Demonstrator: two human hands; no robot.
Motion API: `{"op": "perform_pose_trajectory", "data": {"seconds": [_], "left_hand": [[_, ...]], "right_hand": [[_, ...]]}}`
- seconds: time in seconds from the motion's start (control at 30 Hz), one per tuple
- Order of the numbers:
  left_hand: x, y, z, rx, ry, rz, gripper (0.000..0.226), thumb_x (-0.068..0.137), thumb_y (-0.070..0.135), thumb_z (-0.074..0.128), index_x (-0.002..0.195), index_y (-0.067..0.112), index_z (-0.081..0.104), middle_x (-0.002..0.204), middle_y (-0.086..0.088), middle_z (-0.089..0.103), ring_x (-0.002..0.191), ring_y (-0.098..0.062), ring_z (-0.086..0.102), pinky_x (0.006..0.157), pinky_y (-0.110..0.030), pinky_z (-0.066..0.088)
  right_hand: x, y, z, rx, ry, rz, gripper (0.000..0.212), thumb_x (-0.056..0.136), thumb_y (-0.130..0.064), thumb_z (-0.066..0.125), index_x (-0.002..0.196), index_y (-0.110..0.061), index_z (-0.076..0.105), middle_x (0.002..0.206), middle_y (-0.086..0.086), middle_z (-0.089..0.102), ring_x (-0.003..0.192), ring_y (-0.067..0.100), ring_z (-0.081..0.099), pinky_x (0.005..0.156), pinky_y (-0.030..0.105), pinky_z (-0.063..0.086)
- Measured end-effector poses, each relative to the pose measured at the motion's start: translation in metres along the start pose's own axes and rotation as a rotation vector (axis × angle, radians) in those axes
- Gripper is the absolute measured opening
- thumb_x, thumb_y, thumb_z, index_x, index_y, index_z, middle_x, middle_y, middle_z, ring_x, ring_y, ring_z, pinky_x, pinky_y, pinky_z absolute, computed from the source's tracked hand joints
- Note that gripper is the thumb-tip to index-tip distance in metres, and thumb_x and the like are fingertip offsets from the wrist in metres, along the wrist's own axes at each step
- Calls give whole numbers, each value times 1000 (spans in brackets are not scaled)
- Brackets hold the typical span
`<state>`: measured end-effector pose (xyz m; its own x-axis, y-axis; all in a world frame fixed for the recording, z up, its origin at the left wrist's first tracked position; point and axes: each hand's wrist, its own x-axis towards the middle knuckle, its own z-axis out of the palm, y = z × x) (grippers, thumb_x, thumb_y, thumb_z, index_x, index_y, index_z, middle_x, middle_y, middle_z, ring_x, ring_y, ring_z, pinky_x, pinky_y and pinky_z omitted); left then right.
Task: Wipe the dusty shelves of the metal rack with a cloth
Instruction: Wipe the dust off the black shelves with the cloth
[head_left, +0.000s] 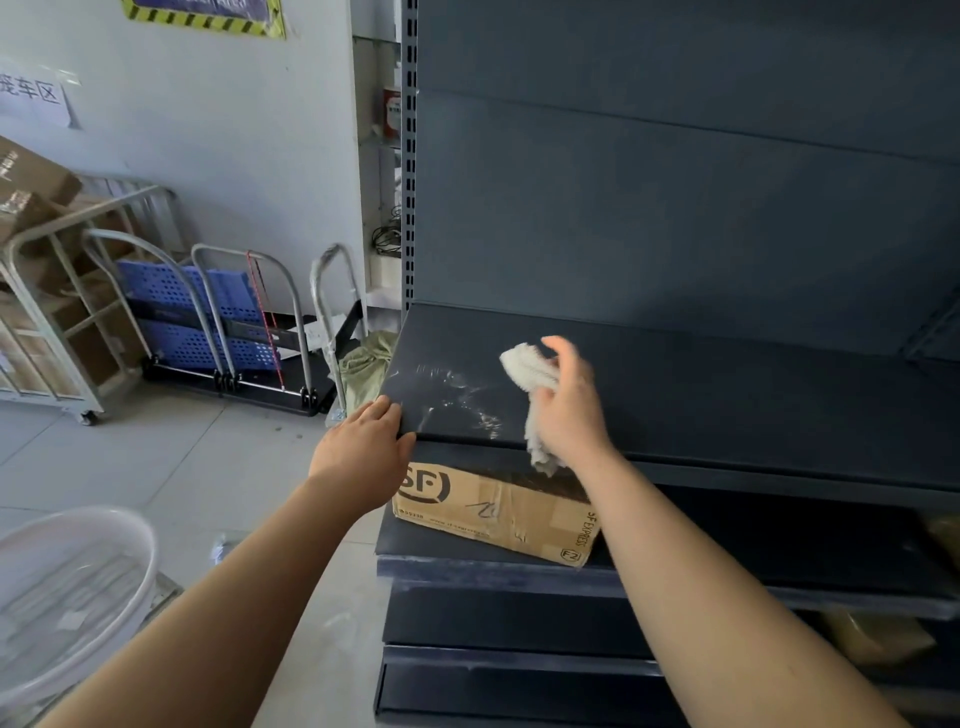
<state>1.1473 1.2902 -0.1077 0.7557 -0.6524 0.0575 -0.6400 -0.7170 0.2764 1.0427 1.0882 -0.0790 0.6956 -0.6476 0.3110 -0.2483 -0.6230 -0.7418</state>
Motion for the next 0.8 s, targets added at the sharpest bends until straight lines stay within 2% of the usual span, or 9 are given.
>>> {"op": "perform_pose_trajectory", "data": {"seconds": [0.07, 0.17, 0.3, 0.47, 0.6, 0.7, 0.8], "left_hand": [[-1, 2, 0, -6, 11, -2, 32, 97, 38, 35, 117, 17, 50, 126, 2, 50, 125, -20, 45, 99, -40, 45], [-2, 4, 3, -16, 33, -16, 28, 97, 36, 37, 115, 18, 49, 125, 2, 50, 124, -19, 45, 99, -39, 45], [-2, 7, 5, -36, 48, -55, 25, 97, 36, 38, 110, 19, 49, 124, 3, 50, 125, -19, 45, 99, -39, 45], [-6, 17, 3, -87, 60, -128, 38, 98, 35, 38, 132, 19, 45, 145, 4, 41, 137, -17, 35, 107, -36, 39], [-11, 31, -2, -134, 83, -226, 34, 99, 32, 39, 127, 18, 51, 141, 4, 44, 130, -16, 41, 101, -34, 42], [-18, 43, -4, -165, 112, -321, 35, 99, 30, 40, 128, 15, 51, 141, 3, 45, 123, -17, 48, 94, -32, 43], [-24, 54, -3, -158, 162, -374, 37, 99, 30, 41, 133, 16, 49, 146, 4, 42, 127, -16, 46, 97, -31, 43]], "right_hand": [[2, 21, -16, -113, -17, 74, 47, 90, -10, 43, 134, -27, 40, 138, 7, 34, 110, 29, 54, 86, 28, 40], [5, 44, -12, -356, -185, 70, 46, 94, -28, 41, 140, -22, 38, 145, 8, 34, 122, 30, 46, 98, 36, 40], [22, 40, 10, -454, -240, -54, 52, 94, -30, 39, 144, -19, 31, 147, 12, 34, 130, 30, 36, 107, 39, 33], [42, 14, 44, -419, -422, -195, 52, 95, -23, 37, 146, -19, 27, 151, 11, 27, 134, 29, 33, 110, 38, 30], [55, -8, 68, -328, -561, -338, 53, 95, -14, 35, 147, -23, 29, 153, 4, 27, 135, 25, 36, 108, 34, 33], [66, -23, 83, -243, -688, -407, 54, 93, -9, 34, 143, -29, 37, 151, 0, 32, 134, 22, 39, 108, 33, 33], [76, -37, 92, -74, -821, -446, 57, 87, -1, 38, 134, -31, 50, 144, 0, 45, 131, 20, 44, 108, 29, 34]]}}
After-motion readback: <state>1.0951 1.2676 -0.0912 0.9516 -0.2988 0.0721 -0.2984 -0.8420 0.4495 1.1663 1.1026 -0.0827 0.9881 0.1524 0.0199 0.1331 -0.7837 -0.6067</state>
